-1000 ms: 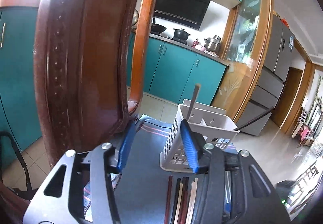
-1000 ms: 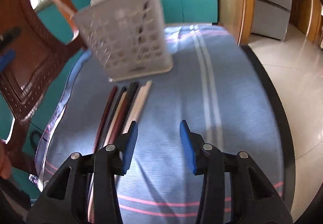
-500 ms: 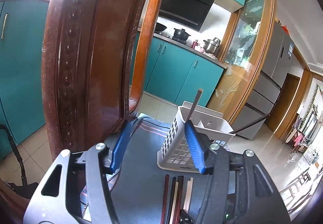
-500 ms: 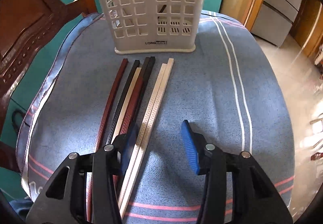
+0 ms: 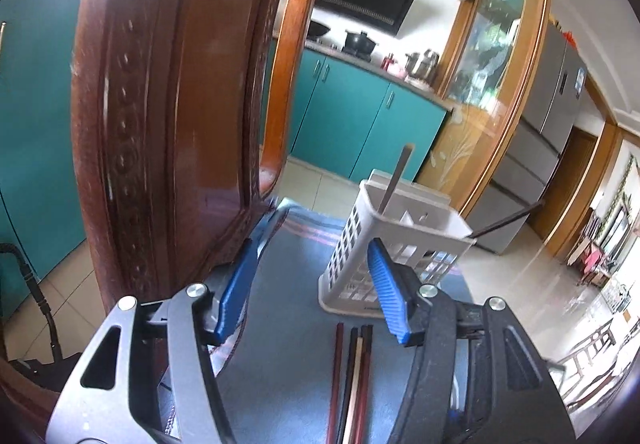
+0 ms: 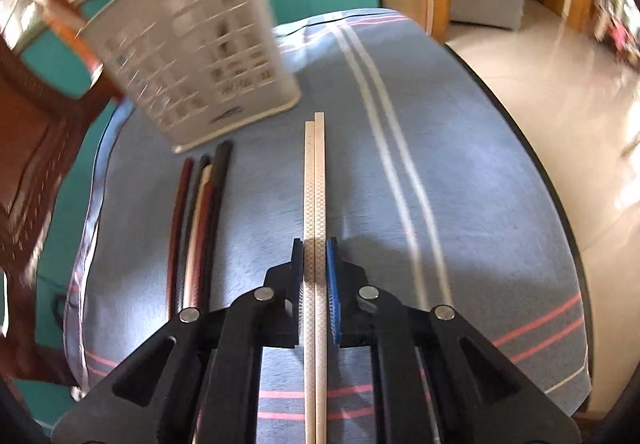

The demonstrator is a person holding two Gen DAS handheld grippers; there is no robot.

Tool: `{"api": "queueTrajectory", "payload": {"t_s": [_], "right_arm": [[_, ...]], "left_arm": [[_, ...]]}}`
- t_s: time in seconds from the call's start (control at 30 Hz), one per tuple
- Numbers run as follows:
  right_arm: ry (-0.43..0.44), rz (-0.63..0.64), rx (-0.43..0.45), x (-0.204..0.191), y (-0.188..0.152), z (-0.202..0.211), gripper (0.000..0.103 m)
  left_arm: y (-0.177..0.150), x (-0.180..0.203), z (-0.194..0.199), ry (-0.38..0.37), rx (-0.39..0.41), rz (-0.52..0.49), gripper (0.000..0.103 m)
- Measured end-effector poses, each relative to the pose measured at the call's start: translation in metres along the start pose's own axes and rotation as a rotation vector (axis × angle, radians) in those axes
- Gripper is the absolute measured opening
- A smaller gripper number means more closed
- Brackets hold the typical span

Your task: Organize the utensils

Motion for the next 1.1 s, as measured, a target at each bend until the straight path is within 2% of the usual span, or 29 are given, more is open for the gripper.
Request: {"api": "queueTrajectory", "payload": {"t_s": [0.13,0.27,0.47,0.6,0.7,0.77,1.1], "right_arm": [[0.016,-0.015,-0.006,0.004,0.003,-0.004,0.012],[0.035,0.012,0.009,-0.002,0.006,-0.005,0.014],[-0.064,0.109,0.013,-0.002,0.002,0.001,0.016],[-0.072,0.145,-0.008,-0.007,-0.004,-0.005,0.017],[-0.062,0.170,-0.009,-0.012,-0.005,-0.008,0.016],[-0.047,0.175,-0.004,-0.016,-0.007,-0.008,0.009],[-0.003,0.125,0.081,-0.011,0.008,0.009,0.007]], "left_arm": [[-0.011,0.006,-0.011,0.010,-0.061,-0.030,0.058],[-0.017,0.008,-0.017,0.012,-0.080,-0.042,0.064],[-0.020,0.010,-0.021,0.023,-0.093,-0.054,0.064],[-0.021,0.010,-0.022,0.021,-0.095,-0.060,0.066],[-0.022,0.011,-0.024,0.023,-0.097,-0.065,0.066],[-0.022,0.011,-0.024,0.024,-0.098,-0.068,0.066],[-0.037,0.023,-0.030,0.007,-0.141,-0.137,0.066]]}}
Point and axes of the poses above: each gripper's, at about its wrist camera, not at the fingertips, and z roughly against the way its jaws point, x to its right, y to its top, the point moved 10 cm from there along -z, roughly the way its jaws point, and after that the axes turned 12 degrees about y, right-handed, at the moved point
